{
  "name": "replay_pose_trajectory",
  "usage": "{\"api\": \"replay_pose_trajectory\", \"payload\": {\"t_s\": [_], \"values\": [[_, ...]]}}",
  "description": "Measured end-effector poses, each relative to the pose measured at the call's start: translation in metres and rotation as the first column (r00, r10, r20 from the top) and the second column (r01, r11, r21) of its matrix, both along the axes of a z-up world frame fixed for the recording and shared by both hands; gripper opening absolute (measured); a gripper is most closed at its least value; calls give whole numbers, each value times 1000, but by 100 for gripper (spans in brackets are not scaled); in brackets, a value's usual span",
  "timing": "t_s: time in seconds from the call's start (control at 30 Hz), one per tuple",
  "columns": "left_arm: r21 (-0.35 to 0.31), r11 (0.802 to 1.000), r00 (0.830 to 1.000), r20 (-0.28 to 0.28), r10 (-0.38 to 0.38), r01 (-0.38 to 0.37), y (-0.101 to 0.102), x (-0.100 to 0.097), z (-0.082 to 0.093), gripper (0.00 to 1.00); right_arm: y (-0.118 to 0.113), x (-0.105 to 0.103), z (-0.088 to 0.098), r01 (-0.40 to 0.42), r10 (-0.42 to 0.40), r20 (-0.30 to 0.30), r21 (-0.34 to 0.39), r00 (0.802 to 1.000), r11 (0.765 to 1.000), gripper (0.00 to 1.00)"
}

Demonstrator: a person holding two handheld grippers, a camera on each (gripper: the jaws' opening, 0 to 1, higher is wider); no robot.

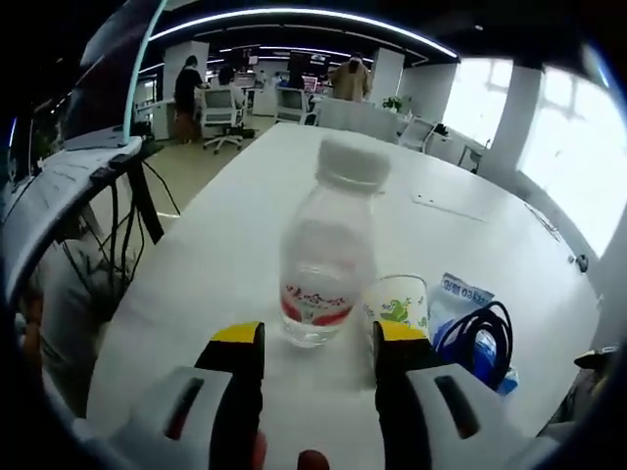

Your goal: Arrange the tabletop items into an orderly group along one side of the table until the central work area is clear of visible clutter.

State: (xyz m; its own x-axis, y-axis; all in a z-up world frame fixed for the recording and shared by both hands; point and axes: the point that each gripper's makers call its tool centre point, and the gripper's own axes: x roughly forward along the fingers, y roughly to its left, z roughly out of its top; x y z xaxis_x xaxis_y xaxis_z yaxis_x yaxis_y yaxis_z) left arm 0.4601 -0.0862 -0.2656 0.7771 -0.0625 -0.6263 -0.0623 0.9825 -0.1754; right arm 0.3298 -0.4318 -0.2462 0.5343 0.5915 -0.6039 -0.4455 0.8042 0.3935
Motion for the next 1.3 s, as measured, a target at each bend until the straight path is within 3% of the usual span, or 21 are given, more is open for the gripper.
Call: {"api": "replay_pose_trajectory", "payload": {"t_s": [0.17, 0.57, 0.93, 1.3], "values": [[21, 1000, 1000, -13, -15, 16, -3, -20, -4, 45, 4, 1, 1, -18, 18, 1, 0, 1000, 1000, 72], [55, 997, 999, -7, -46, 47, -8, -46, -2, 45, 13, 2, 2, -47, 47, 9, 9, 999, 999, 72], [48, 997, 998, -17, -61, 62, -13, -74, -9, 45, 16, 2, 2, -62, 62, 12, 12, 998, 998, 72], [28, 996, 996, -19, -90, 90, -35, -83, -9, 44, 21, 3, 2, -78, 78, 11, 15, 997, 997, 72]]}}
